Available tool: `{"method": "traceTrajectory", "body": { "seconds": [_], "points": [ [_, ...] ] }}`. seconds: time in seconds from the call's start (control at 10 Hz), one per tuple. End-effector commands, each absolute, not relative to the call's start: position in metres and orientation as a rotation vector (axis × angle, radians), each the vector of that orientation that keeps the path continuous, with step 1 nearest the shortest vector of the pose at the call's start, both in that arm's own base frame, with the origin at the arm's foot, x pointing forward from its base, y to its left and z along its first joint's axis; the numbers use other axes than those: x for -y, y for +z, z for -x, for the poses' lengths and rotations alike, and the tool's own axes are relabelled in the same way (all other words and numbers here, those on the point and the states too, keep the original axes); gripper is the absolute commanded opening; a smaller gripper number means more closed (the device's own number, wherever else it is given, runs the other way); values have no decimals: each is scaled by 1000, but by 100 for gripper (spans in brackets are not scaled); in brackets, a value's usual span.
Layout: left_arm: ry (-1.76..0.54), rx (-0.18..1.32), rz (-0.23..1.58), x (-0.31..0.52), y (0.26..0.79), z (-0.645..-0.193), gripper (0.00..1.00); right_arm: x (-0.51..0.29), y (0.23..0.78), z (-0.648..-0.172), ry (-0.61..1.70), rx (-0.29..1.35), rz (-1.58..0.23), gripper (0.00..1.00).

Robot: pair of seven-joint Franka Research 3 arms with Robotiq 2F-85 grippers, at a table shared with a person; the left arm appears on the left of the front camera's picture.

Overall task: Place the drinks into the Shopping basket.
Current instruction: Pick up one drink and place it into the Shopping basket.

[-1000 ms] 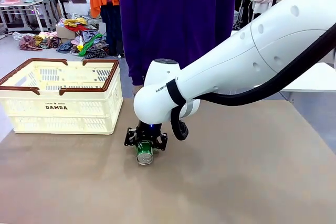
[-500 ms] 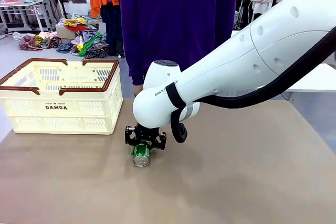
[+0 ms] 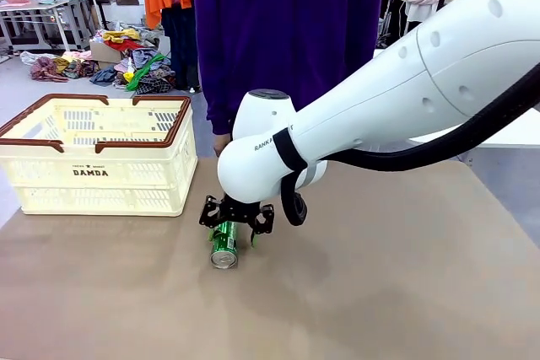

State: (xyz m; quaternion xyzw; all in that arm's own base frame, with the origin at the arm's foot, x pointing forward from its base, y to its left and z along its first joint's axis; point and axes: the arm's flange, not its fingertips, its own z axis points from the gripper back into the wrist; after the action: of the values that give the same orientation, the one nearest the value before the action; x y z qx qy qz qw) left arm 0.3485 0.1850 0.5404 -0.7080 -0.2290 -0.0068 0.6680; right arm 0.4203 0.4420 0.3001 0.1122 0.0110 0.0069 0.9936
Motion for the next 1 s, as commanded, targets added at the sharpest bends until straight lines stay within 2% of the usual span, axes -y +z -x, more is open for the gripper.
{"method": "traceTrajectory", "body": {
  "seconds": [0.0,0.2,0.4,0.5,0.9],
  "points": [
    [-38,519,1604,-186,541,-347,100,-433,316,-408,16,15,-169,100],
    [-38,519,1604,-186,541,-347,100,-387,366,-391,43,9,-177,100],
    [-38,519,1604,-186,541,-347,100,-303,411,-374,24,-23,-356,100],
    [-38,519,1604,-186,541,-347,100,-260,417,-361,104,-49,-529,100],
    [-38,519,1604,-186,541,-347,100,-120,371,-306,69,-59,-901,100]
  ]
}}
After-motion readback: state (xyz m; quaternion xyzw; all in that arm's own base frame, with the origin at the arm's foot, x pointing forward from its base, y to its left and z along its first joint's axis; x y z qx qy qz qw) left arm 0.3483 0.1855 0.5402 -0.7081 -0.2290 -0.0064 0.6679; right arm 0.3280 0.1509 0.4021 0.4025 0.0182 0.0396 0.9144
